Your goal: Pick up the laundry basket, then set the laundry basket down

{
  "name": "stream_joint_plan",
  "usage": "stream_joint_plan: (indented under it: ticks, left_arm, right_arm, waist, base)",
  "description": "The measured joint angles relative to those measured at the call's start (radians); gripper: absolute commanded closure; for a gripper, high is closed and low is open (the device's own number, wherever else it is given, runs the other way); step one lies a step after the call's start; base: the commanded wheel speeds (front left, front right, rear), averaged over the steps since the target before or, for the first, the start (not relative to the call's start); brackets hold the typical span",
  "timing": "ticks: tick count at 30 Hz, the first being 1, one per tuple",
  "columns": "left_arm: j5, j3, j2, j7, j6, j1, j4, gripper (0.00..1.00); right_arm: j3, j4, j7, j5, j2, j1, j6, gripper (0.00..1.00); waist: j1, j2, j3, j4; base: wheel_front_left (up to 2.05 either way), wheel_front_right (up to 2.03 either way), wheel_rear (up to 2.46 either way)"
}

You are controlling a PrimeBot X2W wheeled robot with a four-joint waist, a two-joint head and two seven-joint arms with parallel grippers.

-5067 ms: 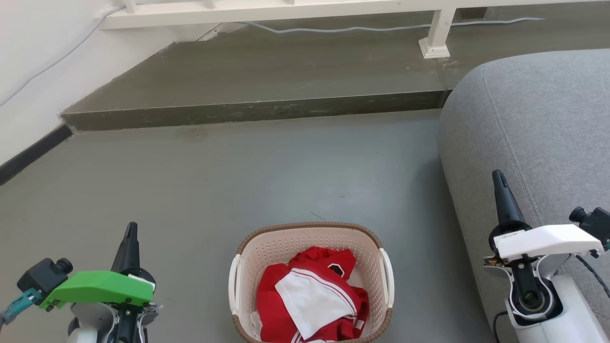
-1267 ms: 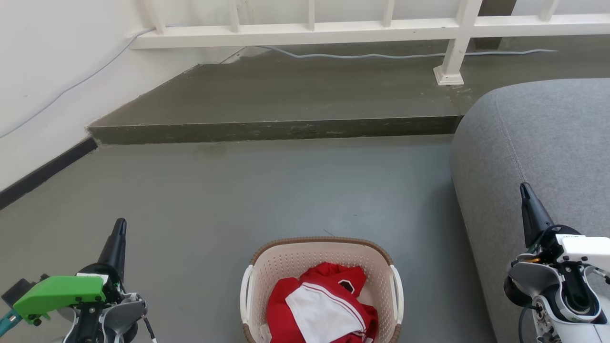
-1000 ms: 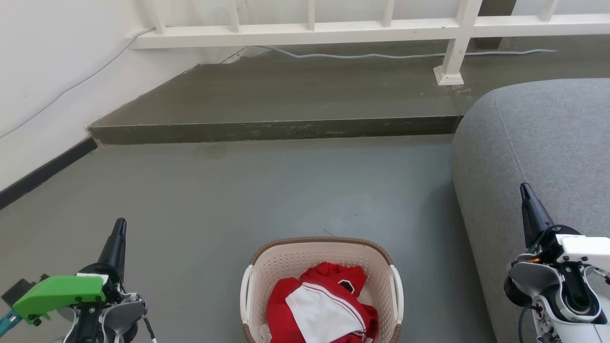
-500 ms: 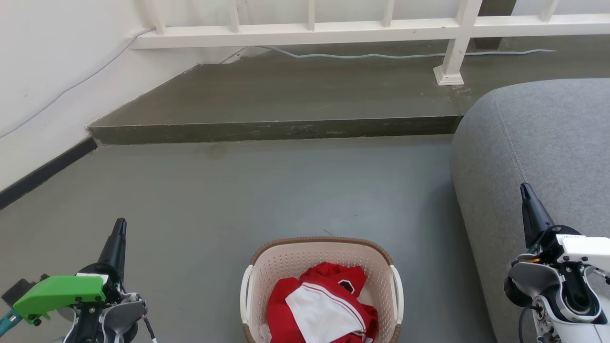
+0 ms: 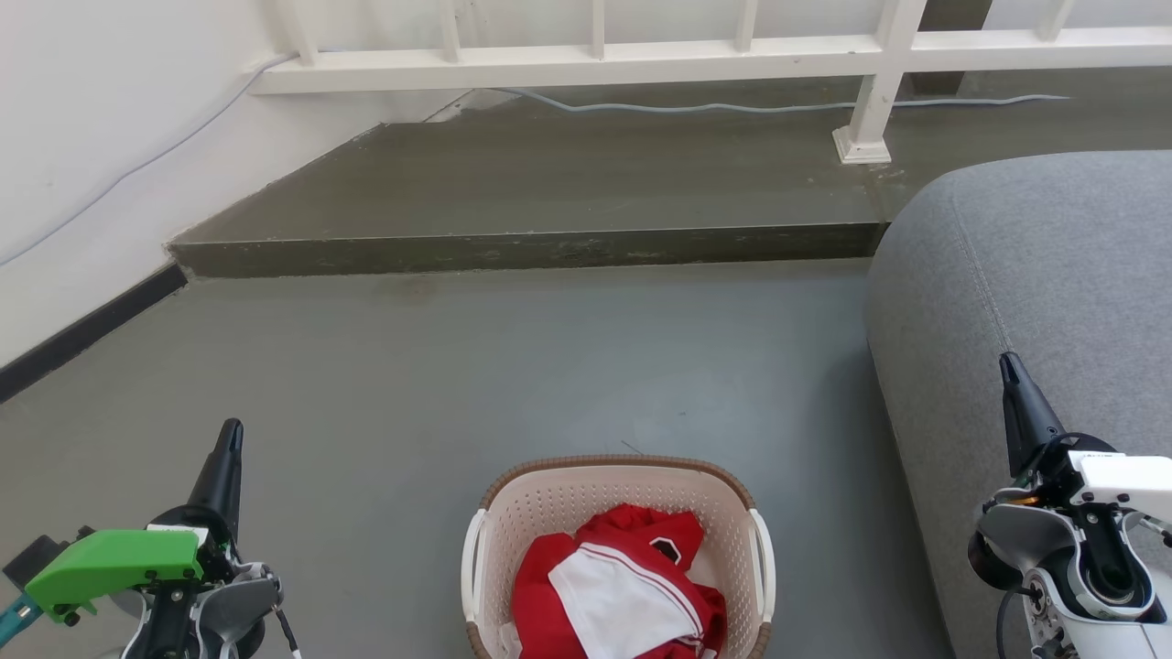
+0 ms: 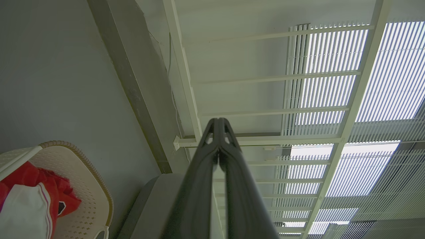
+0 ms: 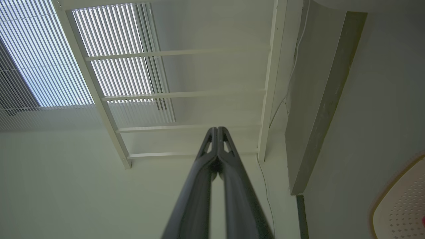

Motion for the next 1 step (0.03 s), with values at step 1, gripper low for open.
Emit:
stream_joint_plan:
  ticks: [1]
  left_arm:
    - [0.0, 0.0, 0.0, 0.0, 0.0, 0.0, 0.0, 1.0]
  right_arm:
    - [0.0, 0.0, 0.0, 0.0, 0.0, 0.0, 0.0, 1.0]
  waist:
    - [0.0, 0.0, 0.0, 0.0]
  base:
    - [0.0, 0.0, 0.0]
